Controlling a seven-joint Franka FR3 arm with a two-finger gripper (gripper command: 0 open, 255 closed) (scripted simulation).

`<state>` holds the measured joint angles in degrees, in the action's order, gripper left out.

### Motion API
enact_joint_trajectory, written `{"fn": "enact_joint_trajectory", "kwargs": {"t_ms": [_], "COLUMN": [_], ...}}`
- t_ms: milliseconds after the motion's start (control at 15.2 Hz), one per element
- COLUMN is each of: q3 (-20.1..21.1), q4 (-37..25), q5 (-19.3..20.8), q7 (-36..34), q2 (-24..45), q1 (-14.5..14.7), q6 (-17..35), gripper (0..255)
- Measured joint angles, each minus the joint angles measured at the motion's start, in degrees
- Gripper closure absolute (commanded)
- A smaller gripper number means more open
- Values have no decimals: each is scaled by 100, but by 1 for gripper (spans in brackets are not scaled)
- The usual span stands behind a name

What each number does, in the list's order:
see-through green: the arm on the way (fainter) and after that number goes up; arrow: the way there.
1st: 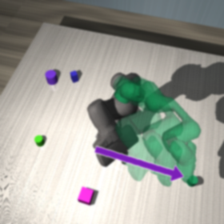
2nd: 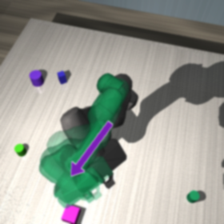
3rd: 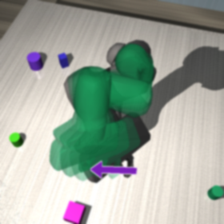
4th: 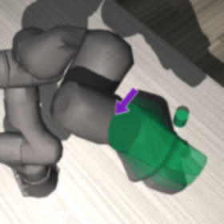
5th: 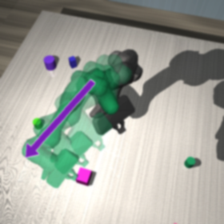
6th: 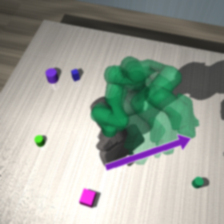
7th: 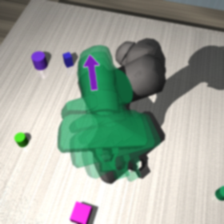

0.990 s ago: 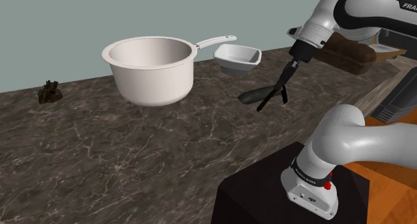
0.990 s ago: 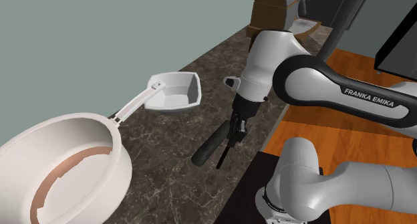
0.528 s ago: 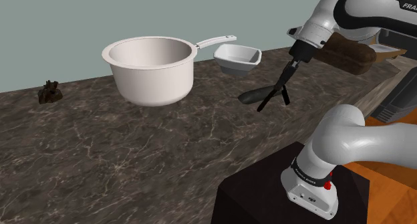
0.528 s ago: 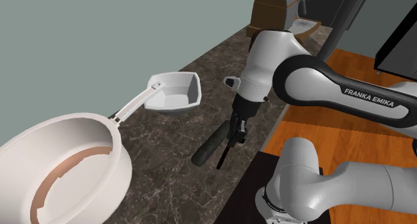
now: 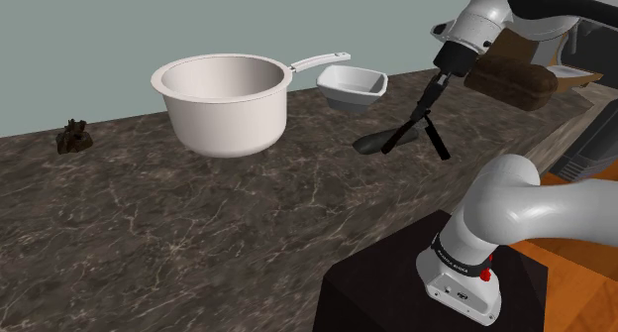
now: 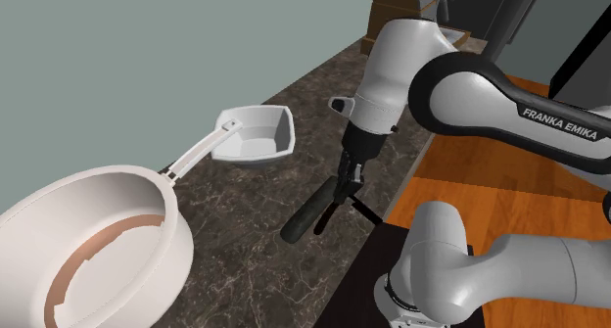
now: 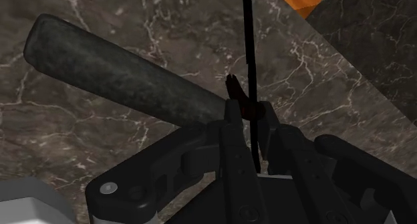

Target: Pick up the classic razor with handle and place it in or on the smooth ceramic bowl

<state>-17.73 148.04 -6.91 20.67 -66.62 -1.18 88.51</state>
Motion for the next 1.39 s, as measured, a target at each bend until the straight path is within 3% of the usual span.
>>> {"fn": "enact_joint_trajectory", "kwargs": {"t_ms": [1386], "q3": [181], "q4": [-1996], "q5": [-269], "q7": [-415], "q2": [810], "q1": [325], "q6": [-1089], "gripper": [255]}}
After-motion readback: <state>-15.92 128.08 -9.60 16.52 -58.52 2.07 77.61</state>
